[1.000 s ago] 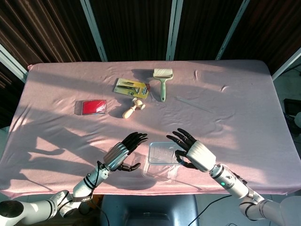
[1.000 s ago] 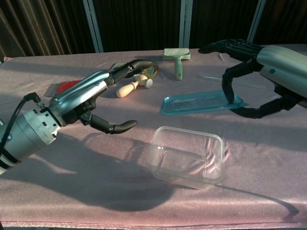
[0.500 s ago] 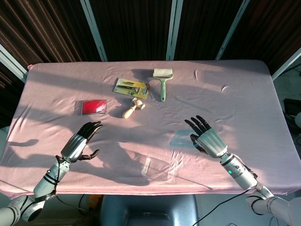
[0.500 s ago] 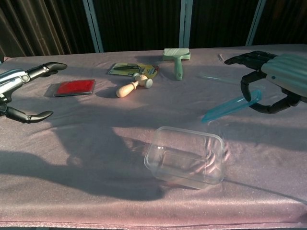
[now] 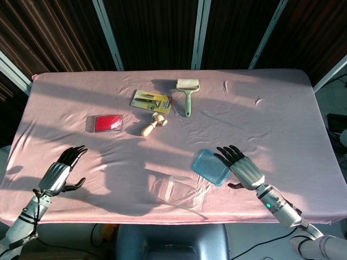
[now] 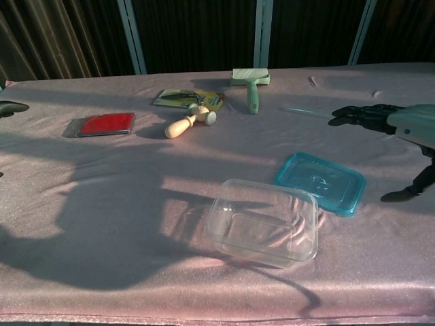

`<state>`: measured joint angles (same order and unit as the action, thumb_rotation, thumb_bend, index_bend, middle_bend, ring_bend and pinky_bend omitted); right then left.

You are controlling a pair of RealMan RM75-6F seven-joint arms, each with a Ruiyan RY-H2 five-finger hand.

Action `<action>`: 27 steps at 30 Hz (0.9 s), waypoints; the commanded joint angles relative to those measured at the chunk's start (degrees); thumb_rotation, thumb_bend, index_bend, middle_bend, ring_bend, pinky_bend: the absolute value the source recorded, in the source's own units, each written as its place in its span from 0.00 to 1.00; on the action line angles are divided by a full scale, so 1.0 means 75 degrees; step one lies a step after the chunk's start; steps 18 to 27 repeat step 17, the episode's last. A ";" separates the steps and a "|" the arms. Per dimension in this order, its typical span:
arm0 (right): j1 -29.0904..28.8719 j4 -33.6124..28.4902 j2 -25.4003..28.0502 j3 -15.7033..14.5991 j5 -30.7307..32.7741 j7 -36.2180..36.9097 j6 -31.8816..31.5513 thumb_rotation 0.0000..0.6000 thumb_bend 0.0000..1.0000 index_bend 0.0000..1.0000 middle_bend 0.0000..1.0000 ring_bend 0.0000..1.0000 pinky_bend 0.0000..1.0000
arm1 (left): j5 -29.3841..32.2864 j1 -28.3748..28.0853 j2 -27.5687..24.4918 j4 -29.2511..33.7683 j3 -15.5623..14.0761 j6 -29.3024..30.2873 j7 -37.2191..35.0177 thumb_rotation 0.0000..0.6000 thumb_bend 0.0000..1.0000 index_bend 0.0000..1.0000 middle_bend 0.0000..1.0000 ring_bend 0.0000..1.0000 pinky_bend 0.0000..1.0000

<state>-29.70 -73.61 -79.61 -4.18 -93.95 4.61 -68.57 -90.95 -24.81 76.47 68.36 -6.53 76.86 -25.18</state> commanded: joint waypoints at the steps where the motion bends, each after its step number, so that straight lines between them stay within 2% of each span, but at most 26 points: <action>1: 0.0612 -0.1869 0.1593 -0.0372 0.0684 -0.1035 0.0110 1.00 0.11 0.00 0.00 0.00 0.00 | 0.0360 0.0406 -0.0810 0.1131 -0.0231 -0.0195 0.1111 1.00 0.32 0.00 0.00 0.00 0.00; 4: 0.1495 -0.2882 0.2230 -0.0342 0.1567 -0.2589 -0.0864 1.00 0.11 0.00 0.00 0.00 0.00 | 0.0636 0.0912 -0.1081 0.1732 -0.0173 0.0363 0.1919 1.00 0.33 0.00 0.00 0.00 0.00; 7: 0.2439 -0.3247 0.2254 -0.0212 0.2137 -0.3575 -0.2274 1.00 0.11 0.00 0.00 0.00 0.00 | 0.0666 0.1364 -0.1039 0.1756 -0.0086 0.1013 0.2385 1.00 0.33 0.00 0.00 0.00 0.00; 9: 0.2909 -0.3066 0.2122 -0.0122 0.2193 -0.3272 -0.2949 1.00 0.11 0.00 0.00 0.00 0.00 | 0.0565 0.1503 -0.1052 0.1781 -0.0039 0.1280 0.2543 1.00 0.34 0.00 0.00 0.00 0.00; 11: 0.3301 -0.2714 0.1973 0.0005 0.2240 -0.2564 -0.3408 1.00 0.11 0.00 0.00 0.00 0.00 | 0.0434 0.1608 -0.1023 0.1758 0.0022 0.1497 0.2589 1.00 0.34 0.00 0.00 0.00 0.00; 16: 0.3674 -0.2395 0.2121 0.0221 0.2221 -0.1699 -0.3698 1.00 0.11 0.00 0.00 0.00 0.00 | 0.0291 0.1695 -0.1128 0.1855 0.0022 0.1405 0.2509 1.00 0.34 0.00 0.00 0.00 0.00; 27: 0.3701 -0.2368 0.2131 0.0258 0.2229 -0.1656 -0.3695 1.00 0.11 0.00 0.00 0.00 0.00 | 0.0289 0.1699 -0.1138 0.1864 0.0042 0.1378 0.2505 1.00 0.34 0.00 0.00 0.00 0.00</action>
